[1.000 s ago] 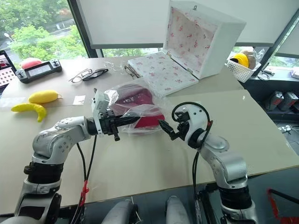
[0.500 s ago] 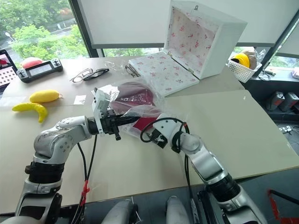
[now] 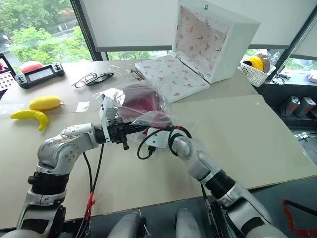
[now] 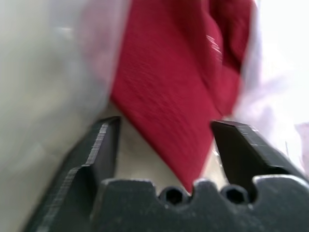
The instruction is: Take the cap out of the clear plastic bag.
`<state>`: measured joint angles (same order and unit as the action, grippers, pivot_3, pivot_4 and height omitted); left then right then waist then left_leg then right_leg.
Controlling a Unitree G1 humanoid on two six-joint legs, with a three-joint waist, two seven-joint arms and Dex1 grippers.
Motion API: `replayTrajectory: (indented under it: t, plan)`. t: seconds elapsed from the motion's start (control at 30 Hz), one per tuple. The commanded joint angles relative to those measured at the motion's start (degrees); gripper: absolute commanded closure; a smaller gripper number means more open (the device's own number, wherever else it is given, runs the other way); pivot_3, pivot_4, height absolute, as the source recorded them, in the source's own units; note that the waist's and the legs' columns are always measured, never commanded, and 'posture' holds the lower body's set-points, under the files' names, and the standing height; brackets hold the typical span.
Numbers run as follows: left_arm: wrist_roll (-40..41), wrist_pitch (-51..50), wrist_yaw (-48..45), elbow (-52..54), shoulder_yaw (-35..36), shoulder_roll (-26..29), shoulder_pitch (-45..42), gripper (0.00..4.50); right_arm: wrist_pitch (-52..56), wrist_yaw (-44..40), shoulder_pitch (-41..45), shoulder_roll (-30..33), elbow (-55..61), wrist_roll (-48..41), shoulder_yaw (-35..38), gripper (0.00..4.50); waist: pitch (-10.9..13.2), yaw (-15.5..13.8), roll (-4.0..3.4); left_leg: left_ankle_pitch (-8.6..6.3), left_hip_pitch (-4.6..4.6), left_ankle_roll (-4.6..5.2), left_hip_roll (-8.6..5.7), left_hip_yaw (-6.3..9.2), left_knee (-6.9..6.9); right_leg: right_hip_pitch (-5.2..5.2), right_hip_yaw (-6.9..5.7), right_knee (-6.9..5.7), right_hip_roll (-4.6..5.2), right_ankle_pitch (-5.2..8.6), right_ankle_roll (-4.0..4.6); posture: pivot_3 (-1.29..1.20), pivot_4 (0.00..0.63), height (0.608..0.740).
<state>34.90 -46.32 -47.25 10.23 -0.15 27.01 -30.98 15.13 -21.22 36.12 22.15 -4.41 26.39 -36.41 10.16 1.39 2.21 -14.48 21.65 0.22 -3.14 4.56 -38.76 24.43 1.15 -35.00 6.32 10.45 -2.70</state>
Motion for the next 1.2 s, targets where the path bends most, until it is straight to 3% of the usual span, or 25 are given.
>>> replayTrajectory:
  t: [0.03,0.23,0.27,0.43,0.67,0.97,1.2]
  plan:
    - [0.51,1.60,-0.76,0.75,0.08,-0.19,-1.52,4.50,-3.29,0.90,1.46,-1.99,-2.33,3.36,-0.71,2.44,0.00,0.07,0.00,0.00,-0.01,-0.01,0.00,0.00,0.00,0.00,0.00,0.00,0.00,0.00,0.00,0.00,0.150,0.740]
    - [0.51,1.53,-1.00,0.95,-0.02,-0.13,-1.33,4.50,-2.55,4.14,2.56,-3.82,-6.88,6.59,2.20,4.42,-0.01,0.34,0.00,0.01,-0.10,-0.04,0.00,0.03,0.00,-0.07,0.00,-0.02,0.00,0.00,0.01,0.00,0.150,0.740]
    - [0.54,1.50,-1.01,0.98,-0.03,-0.13,-1.33,4.50,-2.59,4.44,2.59,-3.95,-7.11,7.02,2.57,4.48,-0.01,0.33,-0.01,0.01,-0.15,-0.05,0.00,0.03,0.00,-0.11,0.00,-0.03,0.00,0.00,0.01,0.00,0.150,0.740]
    - [0.72,1.56,-1.00,1.11,-0.22,-0.07,-1.20,4.50,-3.46,4.14,1.71,-4.24,-5.66,6.84,4.40,4.48,-0.01,0.34,-0.01,0.00,-0.21,-0.05,0.00,0.03,0.01,-0.17,0.00,-0.02,0.00,0.00,0.00,0.00,0.150,0.740]
    - [0.79,1.46,-0.96,1.35,-0.19,0.17,-0.71,4.50,-1.70,-4.09,-5.75,-3.94,9.74,-2.74,11.88,4.48,-0.01,0.14,-0.01,0.00,-0.20,-0.05,0.00,0.05,0.02,-0.17,0.00,-0.01,0.00,0.00,0.00,0.00,0.150,0.740]
    - [0.36,1.95,-1.09,0.52,-0.29,0.52,-0.87,4.50,13.36,-16.00,-13.02,-5.93,32.25,-19.21,18.63,4.48,-0.01,0.40,-0.01,-0.01,-0.24,-0.05,0.05,0.05,0.04,-0.18,0.00,-0.03,-0.03,0.03,-0.04,0.00,0.150,0.740]
    - [0.39,2.10,-1.30,-0.25,-0.50,0.54,-1.60,4.50,17.43,-15.35,-14.01,1.67,29.48,-11.09,13.19,4.48,-0.02,0.12,-0.03,-0.02,-0.25,-0.04,0.04,0.04,0.05,-0.19,0.00,-0.01,-0.03,0.06,-0.07,0.00,0.150,0.740]
